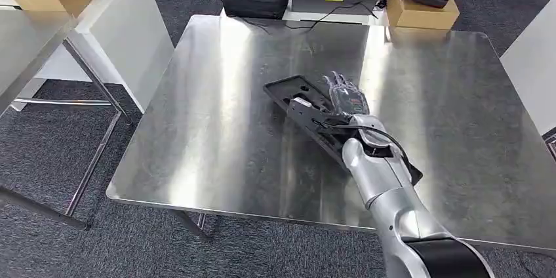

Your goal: Take the parts from the cabinet and place them on the table.

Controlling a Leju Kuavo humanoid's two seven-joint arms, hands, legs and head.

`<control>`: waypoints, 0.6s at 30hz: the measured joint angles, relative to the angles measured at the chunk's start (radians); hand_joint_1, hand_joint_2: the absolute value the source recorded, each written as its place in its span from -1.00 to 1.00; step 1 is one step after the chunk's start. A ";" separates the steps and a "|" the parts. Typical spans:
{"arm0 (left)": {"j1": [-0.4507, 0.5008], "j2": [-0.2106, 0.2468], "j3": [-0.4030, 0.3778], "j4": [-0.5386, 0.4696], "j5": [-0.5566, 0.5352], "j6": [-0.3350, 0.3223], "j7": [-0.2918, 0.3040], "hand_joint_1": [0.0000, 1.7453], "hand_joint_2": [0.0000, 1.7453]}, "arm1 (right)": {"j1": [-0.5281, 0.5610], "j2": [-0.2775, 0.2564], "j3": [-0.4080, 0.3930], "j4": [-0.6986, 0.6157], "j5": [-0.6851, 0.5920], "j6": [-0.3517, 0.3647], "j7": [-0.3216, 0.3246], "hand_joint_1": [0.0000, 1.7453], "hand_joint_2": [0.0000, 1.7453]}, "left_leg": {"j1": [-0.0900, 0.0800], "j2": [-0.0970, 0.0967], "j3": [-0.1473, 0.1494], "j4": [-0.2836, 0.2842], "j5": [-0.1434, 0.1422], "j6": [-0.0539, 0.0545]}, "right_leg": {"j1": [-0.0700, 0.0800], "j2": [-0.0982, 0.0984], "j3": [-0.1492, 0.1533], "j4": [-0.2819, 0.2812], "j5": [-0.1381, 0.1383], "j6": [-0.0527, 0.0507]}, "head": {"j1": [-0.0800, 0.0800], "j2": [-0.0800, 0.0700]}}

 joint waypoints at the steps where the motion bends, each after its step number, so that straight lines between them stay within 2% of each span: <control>1: 0.000 0.000 0.000 0.000 0.000 0.000 0.000 -1.00 -1.00 | -0.001 0.001 0.000 0.002 0.000 0.000 0.000 -1.00 -1.00 | 0.000 0.000 0.000 0.000 0.000 0.000 | 0.000 0.000 0.000 0.000 0.000 0.000 | 0.000 0.000; 18: 0.000 -0.001 0.000 0.000 0.000 0.000 0.000 -1.00 -1.00 | -0.003 0.004 0.000 0.005 0.000 -0.002 0.000 -1.00 -1.00 | 0.000 0.000 0.000 0.000 0.000 0.000 | 0.000 0.000 0.000 0.000 0.000 0.000 | 0.000 0.000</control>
